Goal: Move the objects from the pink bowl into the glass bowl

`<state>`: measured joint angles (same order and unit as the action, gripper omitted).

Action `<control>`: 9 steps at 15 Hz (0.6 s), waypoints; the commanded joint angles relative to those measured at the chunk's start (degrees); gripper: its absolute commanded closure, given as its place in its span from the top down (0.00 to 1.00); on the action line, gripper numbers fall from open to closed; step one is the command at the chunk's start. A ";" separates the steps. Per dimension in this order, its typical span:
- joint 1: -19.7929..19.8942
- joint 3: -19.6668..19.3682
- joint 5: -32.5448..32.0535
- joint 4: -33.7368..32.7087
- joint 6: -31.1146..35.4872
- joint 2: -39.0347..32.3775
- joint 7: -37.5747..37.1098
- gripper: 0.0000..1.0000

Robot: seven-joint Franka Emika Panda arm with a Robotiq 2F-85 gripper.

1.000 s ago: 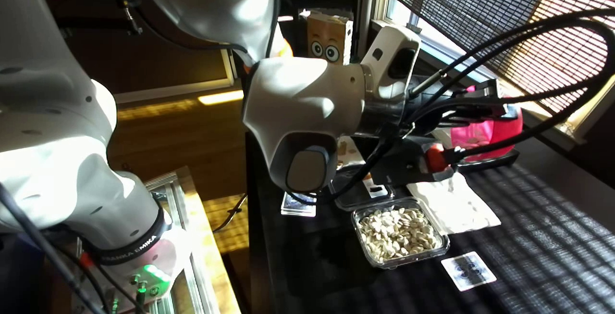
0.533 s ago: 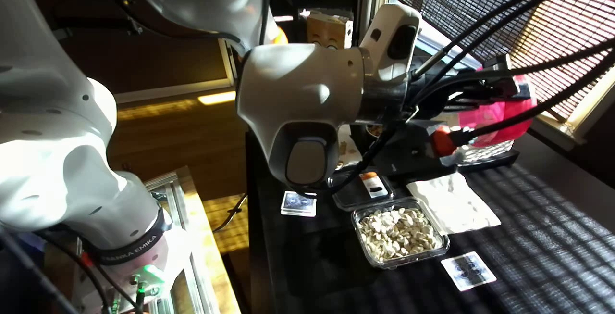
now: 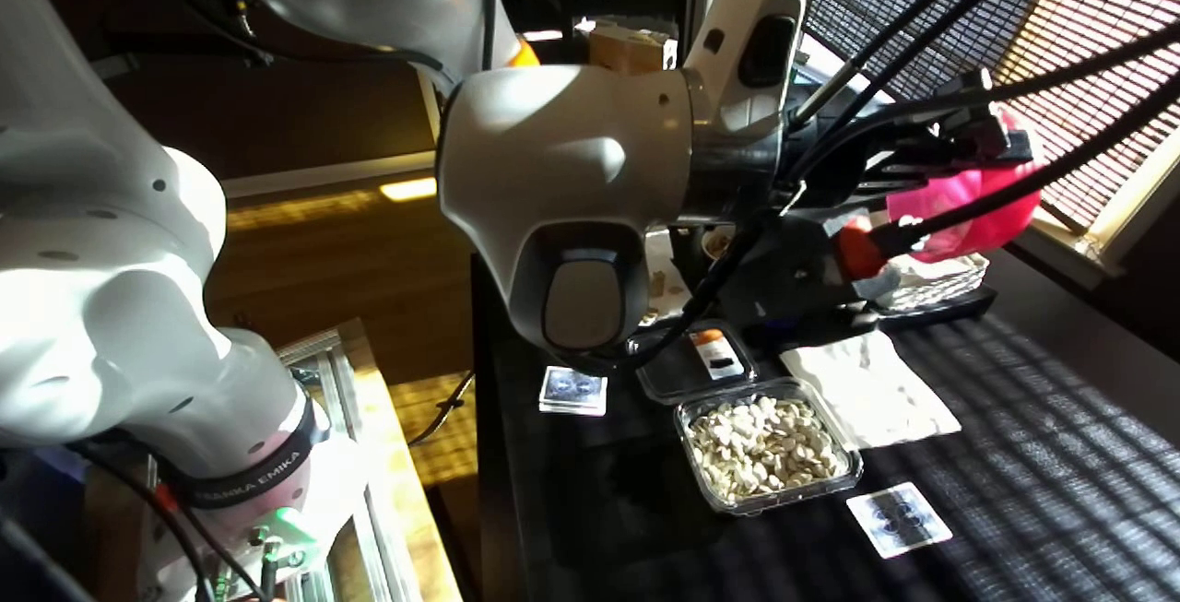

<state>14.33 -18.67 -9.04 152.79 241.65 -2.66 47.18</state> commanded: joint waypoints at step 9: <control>1.58 0.21 -3.10 1.58 -0.20 4.03 0.55 0.01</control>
<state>14.89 -18.67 -10.03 152.82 241.65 -1.08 47.18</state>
